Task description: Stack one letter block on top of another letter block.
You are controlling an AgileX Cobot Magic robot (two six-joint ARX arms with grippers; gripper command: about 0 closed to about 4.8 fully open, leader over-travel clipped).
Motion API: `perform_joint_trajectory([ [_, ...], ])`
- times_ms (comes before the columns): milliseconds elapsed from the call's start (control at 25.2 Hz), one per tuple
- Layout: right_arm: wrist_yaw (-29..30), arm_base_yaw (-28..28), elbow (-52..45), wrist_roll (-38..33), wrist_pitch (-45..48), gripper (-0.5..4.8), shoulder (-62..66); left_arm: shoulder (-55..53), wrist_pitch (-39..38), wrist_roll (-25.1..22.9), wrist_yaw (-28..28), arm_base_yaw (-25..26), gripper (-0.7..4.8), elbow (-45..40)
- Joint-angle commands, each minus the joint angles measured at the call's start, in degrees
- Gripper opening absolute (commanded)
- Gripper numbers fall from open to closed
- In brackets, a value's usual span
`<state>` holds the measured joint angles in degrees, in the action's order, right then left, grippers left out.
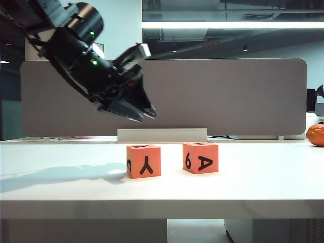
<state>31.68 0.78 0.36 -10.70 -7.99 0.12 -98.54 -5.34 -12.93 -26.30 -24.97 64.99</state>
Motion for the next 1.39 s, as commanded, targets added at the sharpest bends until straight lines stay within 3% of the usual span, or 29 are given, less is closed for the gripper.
perform_joint_trajectory([
  [40, 0.0, 0.0, -0.2, 0.0, 0.8, 0.00, -0.1, -1.7, -1.0, -5.6, 2.3, -2.2, 3.29, 0.3],
  [119, 0.0, 0.0, -0.2, 0.0, 0.8, 0.00, -0.1, -3.0, -1.9, -6.2, 4.3, -2.7, 4.16, 0.3],
  [676, 0.2, 0.0, -0.2, 0.0, 0.7, 0.00, -0.1, -5.9, -7.0, -8.3, 7.1, -2.8, 4.15, 0.2],
  [914, 0.2, 0.0, -0.2, 0.0, 0.7, 0.00, -0.1, -6.7, -7.4, -8.1, 7.0, -2.8, 3.84, 0.2],
  [954, 0.2, 0.0, -0.2, 0.0, 0.7, 0.00, -0.1, -6.7, -7.4, -8.1, 7.0, -2.8, 3.16, 0.2],
  [1033, 0.2, 0.0, -0.2, 0.0, 0.7, 0.00, -0.1, -6.7, -7.3, -8.1, 7.0, -2.8, 2.42, 0.2],
  [1113, 0.1, 0.0, -0.2, 0.0, 0.7, 0.00, -0.1, -6.7, -7.1, -8.1, 7.0, -2.8, 2.05, 0.2],
  [1232, 0.1, 0.0, -0.2, 0.0, 0.7, 0.00, -0.1, -6.5, -6.1, -7.8, 6.9, -2.8, 2.05, 0.3],
  [1391, 0.2, 0.0, -0.2, 0.0, 0.7, 0.00, -0.1, -3.9, -3.5, -3.9, 6.3, -2.9, 2.05, 0.3],
])
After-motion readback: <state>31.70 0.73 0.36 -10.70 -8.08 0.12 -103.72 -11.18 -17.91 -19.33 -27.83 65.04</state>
